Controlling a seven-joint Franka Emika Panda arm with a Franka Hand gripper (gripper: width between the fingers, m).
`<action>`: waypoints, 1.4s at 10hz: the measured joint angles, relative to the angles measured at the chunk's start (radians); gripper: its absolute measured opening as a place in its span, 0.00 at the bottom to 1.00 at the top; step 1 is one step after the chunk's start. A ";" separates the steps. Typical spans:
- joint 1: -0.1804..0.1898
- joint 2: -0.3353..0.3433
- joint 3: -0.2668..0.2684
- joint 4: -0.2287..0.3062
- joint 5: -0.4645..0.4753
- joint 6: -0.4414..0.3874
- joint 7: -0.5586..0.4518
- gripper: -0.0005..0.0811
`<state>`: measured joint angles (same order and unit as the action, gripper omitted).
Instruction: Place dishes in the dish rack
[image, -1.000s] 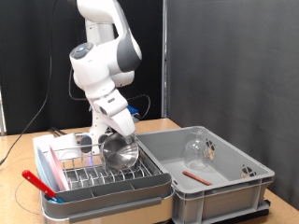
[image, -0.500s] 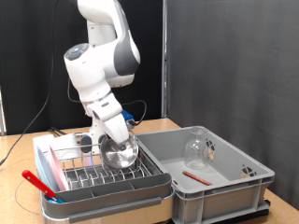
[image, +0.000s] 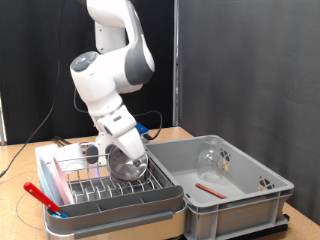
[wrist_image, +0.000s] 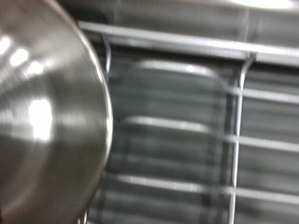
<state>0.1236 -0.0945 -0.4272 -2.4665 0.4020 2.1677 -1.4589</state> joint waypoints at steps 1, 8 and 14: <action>0.003 0.000 0.001 0.015 0.010 -0.047 -0.014 0.99; 0.007 -0.047 0.021 0.012 -0.065 -0.322 -0.010 0.99; 0.006 -0.144 0.061 -0.179 -0.137 -0.215 0.047 0.99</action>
<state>0.1292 -0.2381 -0.3660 -2.6452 0.2655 1.9531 -1.4121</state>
